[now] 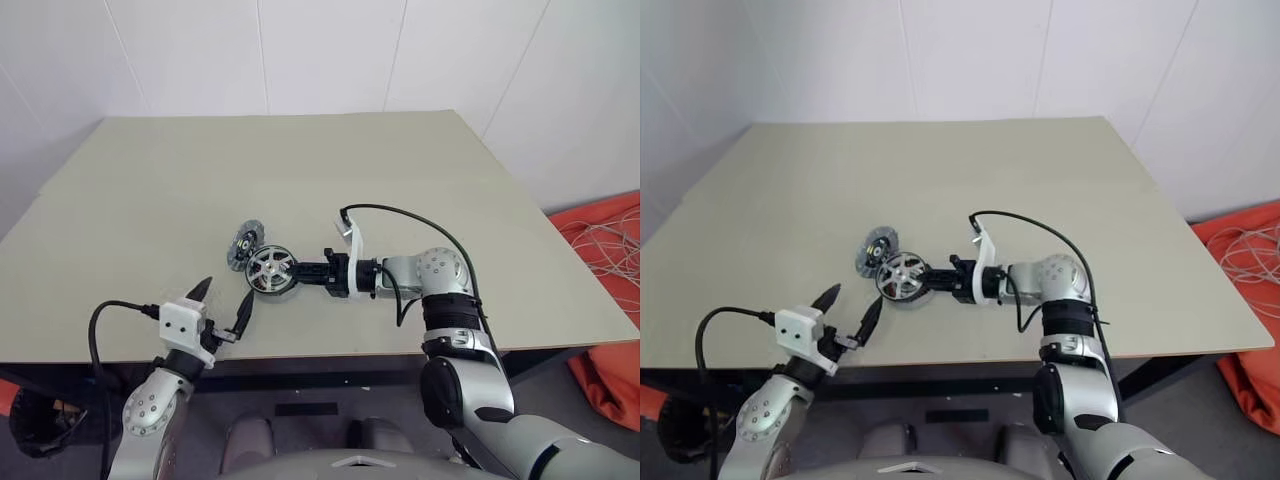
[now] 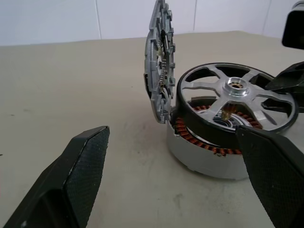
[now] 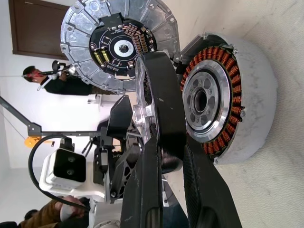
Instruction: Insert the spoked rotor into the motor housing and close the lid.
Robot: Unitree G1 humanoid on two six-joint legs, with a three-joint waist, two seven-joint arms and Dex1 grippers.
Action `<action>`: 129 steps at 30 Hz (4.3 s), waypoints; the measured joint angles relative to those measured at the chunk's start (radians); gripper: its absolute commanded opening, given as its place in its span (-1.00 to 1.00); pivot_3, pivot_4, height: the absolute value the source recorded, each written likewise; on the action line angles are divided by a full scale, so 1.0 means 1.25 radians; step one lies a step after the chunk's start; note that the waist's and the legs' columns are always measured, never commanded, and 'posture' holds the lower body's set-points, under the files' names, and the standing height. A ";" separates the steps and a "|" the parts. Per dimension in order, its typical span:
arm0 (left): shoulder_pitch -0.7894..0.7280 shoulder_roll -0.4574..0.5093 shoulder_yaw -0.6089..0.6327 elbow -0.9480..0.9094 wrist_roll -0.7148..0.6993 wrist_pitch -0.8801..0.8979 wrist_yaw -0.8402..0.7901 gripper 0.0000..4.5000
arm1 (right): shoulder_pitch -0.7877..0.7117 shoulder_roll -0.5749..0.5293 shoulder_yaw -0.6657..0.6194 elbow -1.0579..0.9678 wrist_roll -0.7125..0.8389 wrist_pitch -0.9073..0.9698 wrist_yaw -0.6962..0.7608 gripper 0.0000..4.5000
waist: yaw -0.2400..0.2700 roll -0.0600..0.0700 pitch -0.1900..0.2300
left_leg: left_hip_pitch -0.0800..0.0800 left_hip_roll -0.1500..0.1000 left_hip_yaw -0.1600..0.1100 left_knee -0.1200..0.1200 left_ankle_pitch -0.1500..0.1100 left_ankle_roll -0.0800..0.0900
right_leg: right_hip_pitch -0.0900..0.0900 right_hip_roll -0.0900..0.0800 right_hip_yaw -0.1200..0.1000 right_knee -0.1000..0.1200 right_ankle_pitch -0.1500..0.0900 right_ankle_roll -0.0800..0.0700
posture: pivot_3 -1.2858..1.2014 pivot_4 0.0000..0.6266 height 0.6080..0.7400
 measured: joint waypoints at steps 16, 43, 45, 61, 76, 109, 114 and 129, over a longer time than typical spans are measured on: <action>0.010 0.001 -0.003 -0.005 -0.030 0.008 -0.042 1.00 | -0.007 -0.007 0.022 0.053 -0.032 -0.047 0.040 -0.87 | -0.001 0.000 0.000 | 0.001 0.000 0.000 0.000 0.000 0.000 | 0.001 0.000 0.000 0.000 0.000 0.000 | 0.03 -1.00 1.00; -0.004 -0.001 -0.013 -0.052 -0.037 0.071 -0.025 1.00 | -0.022 -0.068 -0.012 -0.027 -0.030 -0.080 0.073 -0.62 | -0.003 0.000 0.000 | 0.001 0.000 0.000 0.000 0.002 -0.003 | 0.000 0.001 0.000 0.000 0.000 -0.001 | 0.03 -1.00 1.00; -0.004 -0.001 -0.013 -0.055 -0.038 0.076 -0.025 1.00 | 0.002 -0.069 0.049 -0.120 -0.053 -0.147 0.086 -0.62 | -0.002 0.000 0.000 | 0.001 0.000 0.000 -0.001 0.002 -0.004 | 0.000 0.001 0.000 0.000 0.000 -0.001 | 0.03 -1.00 1.00; 0.003 0.001 -0.012 -0.062 -0.045 0.084 -0.026 1.00 | 0.086 -0.092 0.494 -0.212 -0.378 -0.646 0.234 -1.00 | -0.005 -0.002 0.000 | 0.001 0.000 0.000 -0.001 0.001 -0.001 | 0.000 0.001 0.000 0.000 0.000 0.000 | 0.03 -1.00 1.00; 0.011 0.001 -0.012 -0.062 -0.045 0.083 -0.025 1.00 | 0.077 -0.077 0.534 -0.129 -0.466 -0.691 0.291 -1.00 | -0.005 -0.002 0.000 | 0.002 0.000 0.000 -0.001 0.001 -0.001 | 0.001 0.001 0.000 0.000 0.000 0.000 | 0.03 -1.00 1.00; 0.001 -0.011 -0.013 -0.061 -0.047 0.090 -0.016 1.00 | -0.125 -0.284 0.780 -0.190 -0.711 -0.997 0.661 0.79 | -0.005 -0.003 0.000 | 0.002 0.001 0.000 0.001 0.001 -0.001 | 0.001 0.002 0.000 0.002 0.001 -0.002 | 0.03 -1.00 1.00; 0.001 -0.014 -0.013 -0.061 -0.047 0.093 -0.014 1.00 | -0.133 -0.273 0.820 -0.132 -0.788 -1.106 0.662 0.79 | -0.005 -0.003 0.000 | 0.001 0.001 0.000 0.002 0.000 -0.001 | 0.001 0.002 0.000 0.002 0.001 -0.003 | 0.03 -1.00 1.00; 0.001 -0.018 -0.013 -0.061 -0.049 0.100 -0.004 1.00 | -0.187 -0.250 0.828 0.031 -0.903 -1.316 0.658 0.79 | -0.007 -0.004 0.000 | 0.001 0.001 0.000 0.003 0.000 0.000 | 0.001 0.002 0.000 0.003 0.003 -0.006 | 0.03 -1.00 1.00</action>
